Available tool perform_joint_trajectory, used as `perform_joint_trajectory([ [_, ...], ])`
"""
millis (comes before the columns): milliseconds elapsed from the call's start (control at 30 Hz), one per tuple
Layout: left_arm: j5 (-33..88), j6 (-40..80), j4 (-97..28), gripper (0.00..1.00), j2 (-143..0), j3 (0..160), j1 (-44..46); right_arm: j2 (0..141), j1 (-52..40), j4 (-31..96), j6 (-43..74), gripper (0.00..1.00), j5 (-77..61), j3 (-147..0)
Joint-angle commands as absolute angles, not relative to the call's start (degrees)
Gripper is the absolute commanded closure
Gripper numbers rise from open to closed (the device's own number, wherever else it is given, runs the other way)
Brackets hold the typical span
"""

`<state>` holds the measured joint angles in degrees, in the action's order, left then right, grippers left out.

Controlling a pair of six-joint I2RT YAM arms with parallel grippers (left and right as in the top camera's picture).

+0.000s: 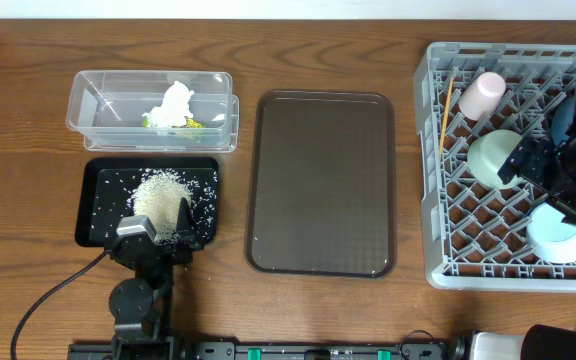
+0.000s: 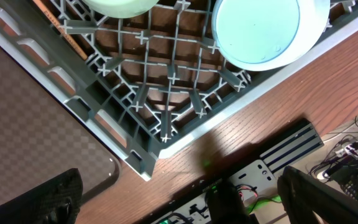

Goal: Sort waste into correct bins and load items into the dishwasher rack

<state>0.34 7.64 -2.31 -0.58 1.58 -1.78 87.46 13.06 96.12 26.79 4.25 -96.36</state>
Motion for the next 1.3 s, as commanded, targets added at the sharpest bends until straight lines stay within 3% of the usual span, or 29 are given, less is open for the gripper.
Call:
perform_joint_trajectory([
  [0,0.51,7.09,-3.99,0.02,-0.23,0.23,-2.02,87.24,13.43,96.01,27.83,0.01,4.23,-96.47],
  [933,0.51,7.09,-4.01,0.02,-0.23,0.23,-2.02,60.34,7.62,97.25,27.16,0.01,10.09,-96.44],
  [1267,0.51,7.09,-3.99,0.02,-0.23,0.23,-2.02,51.96,0.40,81.82,27.59,0.01,8.51,-86.96],
])
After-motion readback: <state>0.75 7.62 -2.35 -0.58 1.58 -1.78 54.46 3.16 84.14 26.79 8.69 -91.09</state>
